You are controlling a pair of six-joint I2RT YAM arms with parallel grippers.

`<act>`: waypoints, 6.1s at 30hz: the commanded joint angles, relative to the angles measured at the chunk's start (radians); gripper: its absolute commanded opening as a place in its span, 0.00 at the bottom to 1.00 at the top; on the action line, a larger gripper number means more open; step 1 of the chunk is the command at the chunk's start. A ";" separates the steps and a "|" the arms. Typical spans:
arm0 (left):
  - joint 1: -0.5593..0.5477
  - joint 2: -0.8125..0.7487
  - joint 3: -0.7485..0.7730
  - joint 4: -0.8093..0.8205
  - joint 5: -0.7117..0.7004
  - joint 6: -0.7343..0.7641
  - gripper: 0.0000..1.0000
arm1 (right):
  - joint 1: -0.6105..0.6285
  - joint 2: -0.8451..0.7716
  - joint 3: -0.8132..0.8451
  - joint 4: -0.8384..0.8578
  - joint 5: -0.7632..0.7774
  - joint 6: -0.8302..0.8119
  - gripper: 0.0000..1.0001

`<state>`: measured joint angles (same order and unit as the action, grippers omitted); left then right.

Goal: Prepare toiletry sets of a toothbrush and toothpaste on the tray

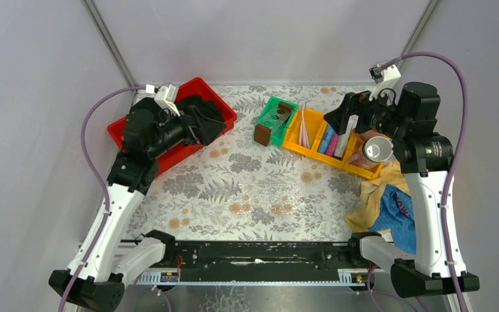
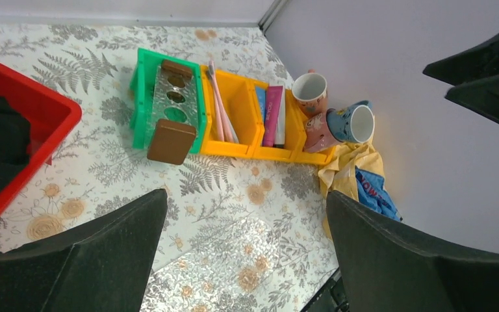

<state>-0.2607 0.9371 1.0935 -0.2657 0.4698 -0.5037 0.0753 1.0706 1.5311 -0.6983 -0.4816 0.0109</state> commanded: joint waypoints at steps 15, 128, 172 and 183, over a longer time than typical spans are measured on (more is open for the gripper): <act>-0.100 -0.105 -0.279 0.294 -0.092 -0.106 1.00 | -0.049 0.060 -0.173 0.119 -0.286 -0.172 0.99; -0.033 1.009 0.450 0.560 0.618 -0.453 0.00 | -0.054 0.134 -0.352 0.179 -0.786 -0.364 0.99; -0.203 0.555 0.205 -0.531 0.622 0.930 0.00 | 0.338 0.380 -0.016 -0.206 -0.613 -0.678 0.85; -0.239 0.568 0.201 -0.534 0.606 0.937 0.00 | 0.390 0.506 -0.015 -0.283 -0.621 -0.682 0.72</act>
<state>-0.4931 1.4998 1.2510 -0.8021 1.0580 0.4042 0.4316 1.5700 1.4982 -0.9474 -1.0901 -0.6807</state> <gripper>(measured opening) 0.034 0.744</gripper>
